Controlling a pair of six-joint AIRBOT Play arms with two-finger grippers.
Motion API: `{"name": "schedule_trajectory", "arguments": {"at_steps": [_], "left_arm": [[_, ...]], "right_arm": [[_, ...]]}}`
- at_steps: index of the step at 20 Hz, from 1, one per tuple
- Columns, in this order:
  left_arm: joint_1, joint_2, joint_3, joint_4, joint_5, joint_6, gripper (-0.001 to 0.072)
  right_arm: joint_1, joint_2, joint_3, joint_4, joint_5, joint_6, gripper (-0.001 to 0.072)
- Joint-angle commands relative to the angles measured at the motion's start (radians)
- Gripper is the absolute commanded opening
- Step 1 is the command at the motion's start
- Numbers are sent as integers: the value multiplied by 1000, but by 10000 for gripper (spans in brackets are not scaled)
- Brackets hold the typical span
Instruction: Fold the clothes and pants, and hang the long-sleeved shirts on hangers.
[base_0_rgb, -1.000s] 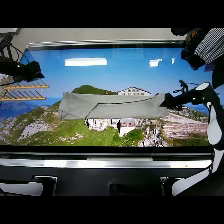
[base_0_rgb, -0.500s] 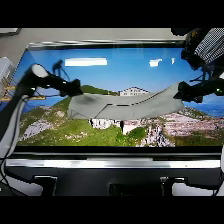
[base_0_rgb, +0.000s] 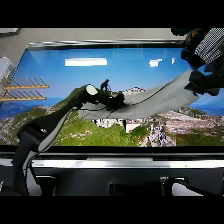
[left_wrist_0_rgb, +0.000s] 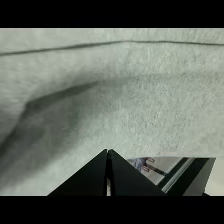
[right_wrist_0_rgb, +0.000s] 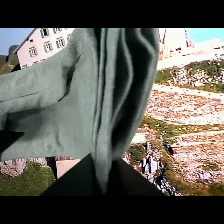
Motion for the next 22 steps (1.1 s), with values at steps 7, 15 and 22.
{"name": "schedule_trajectory", "arguments": {"at_steps": [7,15,22], "left_arm": [[-179,-242,275,-113,114,-148,15],[-88,-165,275,-62,-32,-75,13],[197,196,275,301,-465,-60,14]], "right_arm": [[0,21,30,84,29,14,32],[0,34,30,104,10,-24,32],[207,26,30,166,-70,23,31]]}}
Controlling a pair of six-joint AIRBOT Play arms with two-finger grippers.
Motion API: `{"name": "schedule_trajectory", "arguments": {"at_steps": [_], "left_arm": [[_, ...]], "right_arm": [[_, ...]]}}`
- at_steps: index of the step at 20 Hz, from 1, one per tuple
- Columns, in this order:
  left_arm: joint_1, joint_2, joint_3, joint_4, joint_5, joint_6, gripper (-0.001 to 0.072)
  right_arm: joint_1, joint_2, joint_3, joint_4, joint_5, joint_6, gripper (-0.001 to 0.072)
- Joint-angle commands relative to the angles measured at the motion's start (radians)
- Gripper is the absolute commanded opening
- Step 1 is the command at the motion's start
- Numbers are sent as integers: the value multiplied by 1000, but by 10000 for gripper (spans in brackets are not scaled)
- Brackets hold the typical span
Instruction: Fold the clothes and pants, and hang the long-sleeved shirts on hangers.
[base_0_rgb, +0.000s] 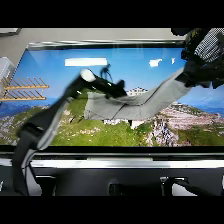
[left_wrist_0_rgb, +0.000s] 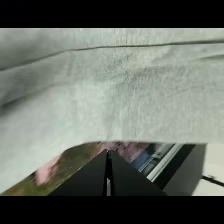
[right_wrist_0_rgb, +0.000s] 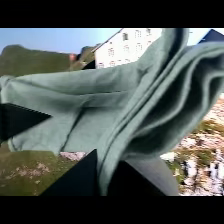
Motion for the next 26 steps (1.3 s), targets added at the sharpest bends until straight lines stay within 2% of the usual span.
{"name": "schedule_trajectory", "arguments": {"at_steps": [1,5,11,21,26], "left_arm": [[144,203,1,195,-265,23,15],[267,437,-16,336,-504,41,16],[375,694,-139,470,-526,48,17],[420,721,-145,471,-536,67,17],[420,721,-145,474,-536,75,17]], "right_arm": [[146,-11,1,-8,-78,82,31],[324,-57,1,-24,-205,178,31],[547,-171,1,-28,-360,254,31],[690,-339,1,-22,-541,314,31],[717,-397,1,14,-577,320,31]]}}
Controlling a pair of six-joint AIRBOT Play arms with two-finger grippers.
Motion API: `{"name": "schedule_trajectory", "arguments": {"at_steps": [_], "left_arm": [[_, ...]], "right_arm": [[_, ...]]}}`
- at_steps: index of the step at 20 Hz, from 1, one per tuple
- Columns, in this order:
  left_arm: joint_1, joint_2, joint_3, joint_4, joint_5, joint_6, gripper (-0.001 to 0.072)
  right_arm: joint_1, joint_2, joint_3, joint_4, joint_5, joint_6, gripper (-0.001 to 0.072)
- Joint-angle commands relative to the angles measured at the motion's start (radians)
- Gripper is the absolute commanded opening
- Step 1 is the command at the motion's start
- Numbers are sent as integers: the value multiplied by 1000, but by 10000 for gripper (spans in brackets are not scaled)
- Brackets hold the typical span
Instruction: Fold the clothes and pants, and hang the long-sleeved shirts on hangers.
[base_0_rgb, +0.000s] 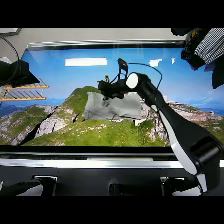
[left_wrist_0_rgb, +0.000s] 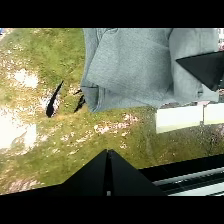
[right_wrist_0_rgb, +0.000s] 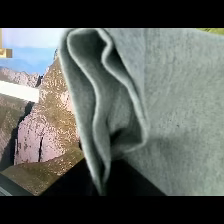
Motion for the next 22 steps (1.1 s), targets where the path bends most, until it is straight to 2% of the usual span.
{"name": "schedule_trajectory", "arguments": {"at_steps": [1,3,5,6,7,10,11,13,14,15,19,22], "left_arm": [[2,1,0,6,0,5,17],[1,1,0,6,0,5,17],[1,1,-1,6,0,4,17],[1,1,0,6,-1,4,17],[1,1,0,6,-1,4,17],[1,1,0,6,-2,0,17],[1,1,0,6,-3,0,17],[1,2,0,6,-18,0,17],[1,2,0,5,-27,0,17],[1,4,0,5,-31,-8,17],[2,13,0,5,-31,-7,17],[2,13,0,9,-31,-6,17]], "right_arm": [[26,-42,1,23,-39,7,32],[41,-59,1,57,-72,9,34],[61,-71,1,106,-117,3,93],[66,-74,1,108,-130,3,98],[76,-75,1,125,-133,2,142],[84,-73,1,199,-126,-29,411],[79,-67,1,245,-121,-50,448],[51,-34,11,277,-87,-109,457],[18,-9,23,274,-31,-132,491],[-30,18,34,272,43,-171,491],[-330,115,35,175,312,-297,490],[-551,104,-16,164,389,-372,490]]}}
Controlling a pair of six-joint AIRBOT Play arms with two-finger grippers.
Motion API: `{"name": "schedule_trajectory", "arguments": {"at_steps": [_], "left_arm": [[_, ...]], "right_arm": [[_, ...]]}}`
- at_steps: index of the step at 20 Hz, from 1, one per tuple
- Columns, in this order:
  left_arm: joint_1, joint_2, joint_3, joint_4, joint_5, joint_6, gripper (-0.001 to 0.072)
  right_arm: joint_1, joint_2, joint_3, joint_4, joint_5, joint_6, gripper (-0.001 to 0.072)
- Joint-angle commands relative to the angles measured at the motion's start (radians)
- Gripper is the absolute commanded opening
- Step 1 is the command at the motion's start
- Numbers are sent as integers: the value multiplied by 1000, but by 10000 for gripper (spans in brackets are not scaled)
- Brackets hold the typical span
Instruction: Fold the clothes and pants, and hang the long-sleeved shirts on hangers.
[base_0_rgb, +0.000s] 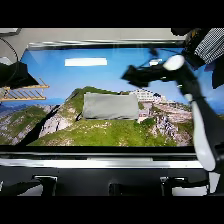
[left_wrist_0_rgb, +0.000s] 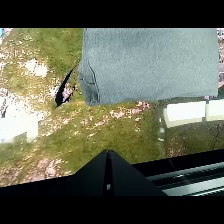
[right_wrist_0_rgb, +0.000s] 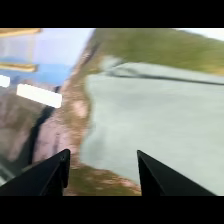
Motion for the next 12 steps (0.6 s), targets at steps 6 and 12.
{"name": "schedule_trajectory", "arguments": {"at_steps": [6,12], "left_arm": [[1,2,0,3,-2,3,18],[1,2,0,3,0,3,17]], "right_arm": [[-288,-78,-278,83,141,-261,493],[-275,-169,-325,117,107,-298,489]]}}
